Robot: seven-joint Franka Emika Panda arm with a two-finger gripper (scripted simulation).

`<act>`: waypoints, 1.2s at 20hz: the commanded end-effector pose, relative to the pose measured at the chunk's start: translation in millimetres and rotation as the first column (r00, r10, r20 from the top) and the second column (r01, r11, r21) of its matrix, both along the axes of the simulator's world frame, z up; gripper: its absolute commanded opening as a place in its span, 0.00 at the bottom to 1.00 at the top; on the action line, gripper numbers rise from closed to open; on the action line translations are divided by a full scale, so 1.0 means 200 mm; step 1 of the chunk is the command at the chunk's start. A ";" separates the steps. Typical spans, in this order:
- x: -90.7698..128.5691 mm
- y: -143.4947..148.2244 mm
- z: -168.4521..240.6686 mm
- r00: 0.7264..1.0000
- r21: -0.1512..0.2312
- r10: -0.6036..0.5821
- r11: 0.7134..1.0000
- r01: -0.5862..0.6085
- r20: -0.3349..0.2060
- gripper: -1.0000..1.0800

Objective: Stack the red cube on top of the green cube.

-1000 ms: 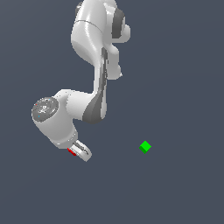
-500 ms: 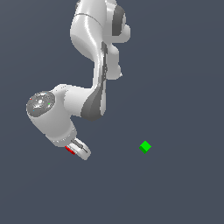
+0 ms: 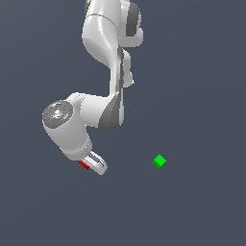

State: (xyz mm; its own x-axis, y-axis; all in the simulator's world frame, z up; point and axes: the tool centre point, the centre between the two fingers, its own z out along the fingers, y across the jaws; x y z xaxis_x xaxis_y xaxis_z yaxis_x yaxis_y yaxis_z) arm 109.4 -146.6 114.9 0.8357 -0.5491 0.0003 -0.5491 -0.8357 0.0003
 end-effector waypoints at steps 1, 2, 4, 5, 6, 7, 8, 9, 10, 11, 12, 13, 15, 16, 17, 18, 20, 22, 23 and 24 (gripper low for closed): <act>-0.01 0.09 -0.01 1.000 0.000 0.002 1.000 -0.002 0.001 0.00; -0.02 0.13 -0.02 1.000 0.000 0.002 1.000 -0.002 0.001 0.00; -0.03 0.23 -0.04 1.000 0.000 0.002 1.000 -0.002 0.001 0.00; -0.04 0.28 -0.05 1.000 0.000 0.002 1.000 -0.002 0.001 0.00; -0.04 0.34 -0.06 1.000 0.000 0.002 1.000 -0.002 0.001 0.00; -0.05 0.40 -0.07 1.000 0.000 0.002 1.000 -0.002 0.001 0.00; -0.06 0.46 -0.08 1.000 0.000 0.002 1.000 -0.002 0.000 0.00; -0.07 0.52 -0.09 1.000 0.000 0.002 1.000 -0.002 0.000 0.00; -0.08 0.58 -0.10 1.000 0.000 0.002 1.000 -0.002 0.000 0.00; -0.08 0.64 -0.11 1.000 0.000 0.002 1.000 -0.002 0.000 0.00; -0.09 0.70 -0.12 1.000 0.000 0.002 1.000 -0.002 0.000 0.00; -0.10 0.76 -0.13 1.000 0.000 0.002 1.000 -0.002 0.000 0.00; -0.11 0.88 -0.15 1.000 0.000 0.002 1.000 -0.002 0.000 0.00; -0.12 0.94 -0.16 1.000 0.000 0.002 1.000 -0.002 0.000 0.00; -0.13 1.00 -0.17 1.000 0.000 0.002 1.000 -0.002 0.000 0.00; -0.14 1.06 -0.18 1.000 0.000 0.002 1.000 -0.002 0.000 0.00; -0.15 1.18 -0.20 1.000 0.000 0.002 1.000 -0.002 0.000 0.00; -0.16 1.29 -0.22 1.000 0.000 0.002 1.000 -0.002 0.000 0.00; -0.16 1.34 -0.23 1.000 0.000 0.002 1.000 -0.002 0.000 0.00; -0.17 1.38 -0.24 1.000 0.000 0.002 1.000 -0.002 0.000 0.00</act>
State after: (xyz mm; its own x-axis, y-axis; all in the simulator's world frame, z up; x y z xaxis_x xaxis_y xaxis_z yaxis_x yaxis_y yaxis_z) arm 77.6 115.5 69.7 0.8377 -0.5461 -0.0009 -0.5461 -0.8377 0.0002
